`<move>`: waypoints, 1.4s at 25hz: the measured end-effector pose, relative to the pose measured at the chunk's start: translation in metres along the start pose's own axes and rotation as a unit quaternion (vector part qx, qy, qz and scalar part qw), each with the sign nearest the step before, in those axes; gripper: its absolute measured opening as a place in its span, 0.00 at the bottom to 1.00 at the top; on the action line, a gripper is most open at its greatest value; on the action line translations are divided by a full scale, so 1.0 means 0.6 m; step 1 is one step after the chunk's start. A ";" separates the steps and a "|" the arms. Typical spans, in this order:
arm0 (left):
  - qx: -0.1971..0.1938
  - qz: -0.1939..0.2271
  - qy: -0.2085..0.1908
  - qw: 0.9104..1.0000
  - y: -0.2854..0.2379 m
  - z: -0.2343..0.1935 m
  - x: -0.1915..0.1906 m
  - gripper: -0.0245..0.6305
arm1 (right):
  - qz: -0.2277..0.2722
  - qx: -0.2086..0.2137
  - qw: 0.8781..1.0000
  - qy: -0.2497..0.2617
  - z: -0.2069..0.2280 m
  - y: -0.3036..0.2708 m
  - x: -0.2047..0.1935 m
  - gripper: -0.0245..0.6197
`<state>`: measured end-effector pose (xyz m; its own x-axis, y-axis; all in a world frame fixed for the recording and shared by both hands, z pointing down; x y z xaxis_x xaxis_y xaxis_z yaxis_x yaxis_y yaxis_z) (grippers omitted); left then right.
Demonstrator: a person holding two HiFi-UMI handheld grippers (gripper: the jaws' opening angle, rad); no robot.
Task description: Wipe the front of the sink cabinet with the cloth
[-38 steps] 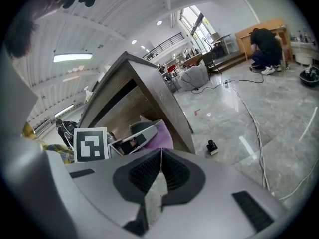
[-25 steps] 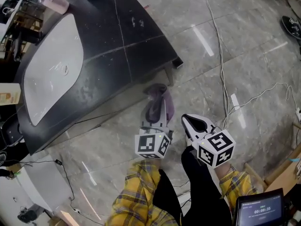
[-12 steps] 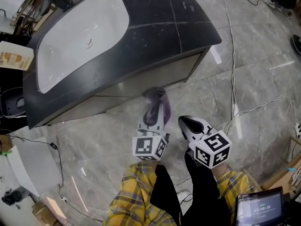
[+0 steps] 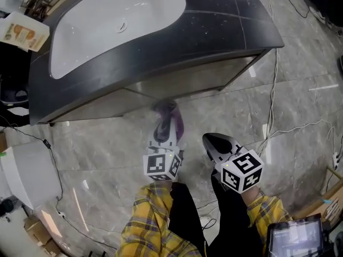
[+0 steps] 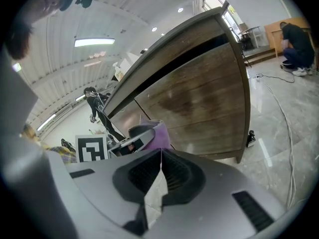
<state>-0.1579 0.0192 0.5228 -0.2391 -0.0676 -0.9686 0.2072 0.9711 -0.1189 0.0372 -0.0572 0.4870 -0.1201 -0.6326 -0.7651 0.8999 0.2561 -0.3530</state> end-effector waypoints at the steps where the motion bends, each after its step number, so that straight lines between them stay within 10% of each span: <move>1: 0.005 -0.001 0.000 1.000 0.005 -0.010 -0.005 0.12 | -0.004 0.001 1.000 0.001 -0.003 -0.003 -0.005 0.05; 20: 0.058 -0.016 -0.011 0.998 -0.032 -0.132 -0.084 0.12 | -0.035 0.012 0.999 0.012 0.013 -0.071 -0.056 0.05; 35: 0.038 -0.023 -0.010 0.999 -0.111 -0.065 -0.099 0.12 | -0.022 -0.021 1.000 0.001 0.115 -0.052 -0.018 0.05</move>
<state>-0.1947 -0.0328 0.5966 -0.2318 -0.1178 -0.9656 0.2672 0.9467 -0.1796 0.0393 -0.1090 0.5436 -0.1592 -0.6422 -0.7498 0.8755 0.2591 -0.4078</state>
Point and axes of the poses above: the fingertips, and each gripper's own axes: y backward along the fingers, z to its right, x out of its top, the point moved 10 cm from there along y, backward along the fingers, and after that the axes turned 13 degrees about z, right-handed, at the moved point
